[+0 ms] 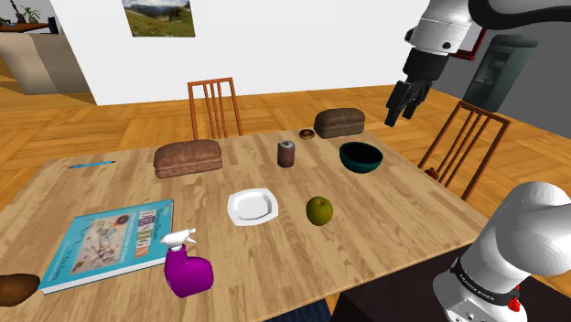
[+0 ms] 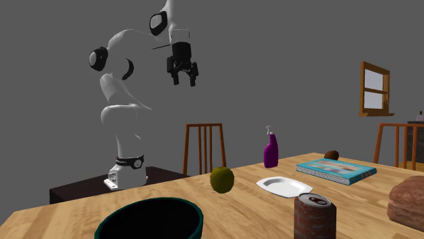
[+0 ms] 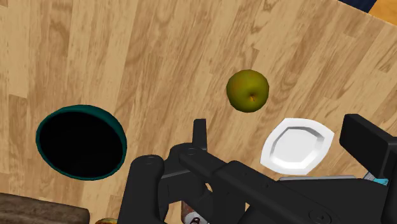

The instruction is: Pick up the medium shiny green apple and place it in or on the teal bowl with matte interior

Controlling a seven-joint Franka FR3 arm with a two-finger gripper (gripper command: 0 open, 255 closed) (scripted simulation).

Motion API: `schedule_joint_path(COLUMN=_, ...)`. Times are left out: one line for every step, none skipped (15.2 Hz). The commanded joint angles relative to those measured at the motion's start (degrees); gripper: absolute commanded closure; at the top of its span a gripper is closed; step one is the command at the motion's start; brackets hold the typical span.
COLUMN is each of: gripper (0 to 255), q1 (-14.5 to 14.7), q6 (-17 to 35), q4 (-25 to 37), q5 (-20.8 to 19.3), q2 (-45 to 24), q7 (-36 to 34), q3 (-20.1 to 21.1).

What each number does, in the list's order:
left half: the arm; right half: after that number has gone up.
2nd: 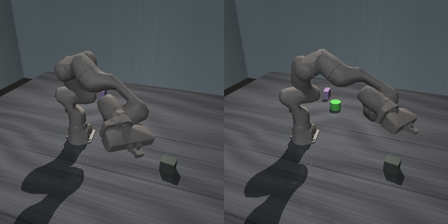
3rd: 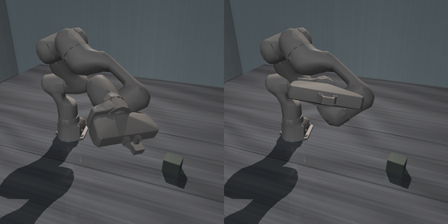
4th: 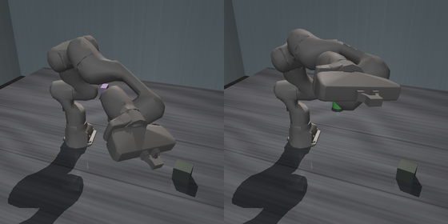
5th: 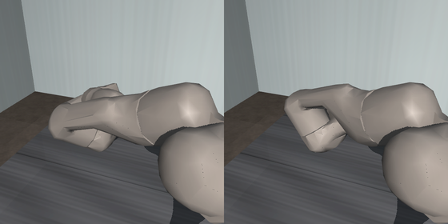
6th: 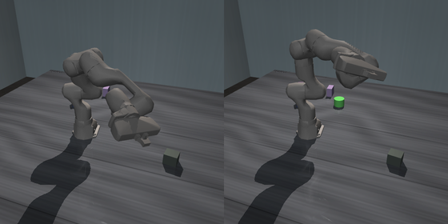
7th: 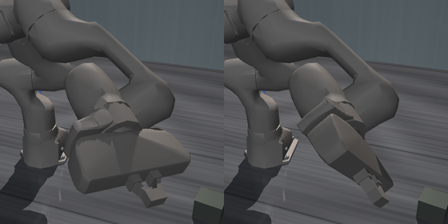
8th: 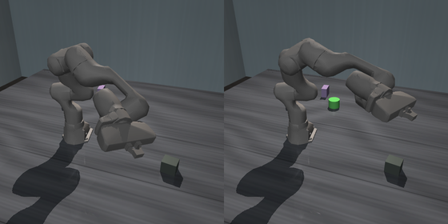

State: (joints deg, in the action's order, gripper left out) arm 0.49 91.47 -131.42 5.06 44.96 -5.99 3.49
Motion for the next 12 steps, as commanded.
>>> schedule_joint_path(gripper=0, q1=0.0, q6=0.0, q4=0.0, q5=0.0, q2=0.0, q7=0.0, q3=0.0)
schedule_joint_path(gripper=0, q1=0.1, q6=2.0, q4=-1.5, q5=0.2, q2=-0.5, q7=0.0, q3=0.3)
schedule_joint_path(gripper=0, q1=0.2, q6=3.9, q4=-2.9, q5=0.4, q2=-1.0, q7=0.1, q3=0.5)
schedule_joint_path(gripper=0, q1=0.4, q6=5.9, q4=-4.2, q5=0.6, q2=-1.7, q7=0.1, q3=0.8)
schedule_joint_path(gripper=0, q1=0.5, q6=7.9, q4=-5.5, q5=0.8, q2=-2.4, q7=0.1, q3=1.1)
schedule_joint_path(gripper=0, q1=0.6, q6=9.9, q4=-6.7, q5=1.0, q2=-3.2, q7=0.1, q3=1.4)
schedule_joint_path(gripper=0, q1=0.8, q6=12.0, q4=-7.8, q5=1.2, q2=-4.2, q7=0.2, q3=1.7)
schedule_joint_path(gripper=0, q1=0.9, q6=14.0, q4=-8.9, q5=1.4, q2=-5.2, q7=0.2, q3=2.0)
schedule_joint_path(gripper=0, q1=1.0, q6=16.1, q4=-9.9, q5=1.6, q2=-6.3, q7=0.2, q3=2.3)
schedule_joint_path(gripper=0, q1=1.2, q6=18.2, q4=-10.8, q5=1.8, q2=-7.4, q7=0.3, q3=2.6)
schedule_joint_path(gripper=0, q1=1.3, q6=20.3, q4=-11.6, q5=2.0, q2=-8.7, q7=0.3, q3=2.9)
schedule_joint_path(gripper=0, q1=1.4, q6=22.4, q4=-12.3, q5=2.1, q2=-10.1, q7=0.3, q3=3.2)
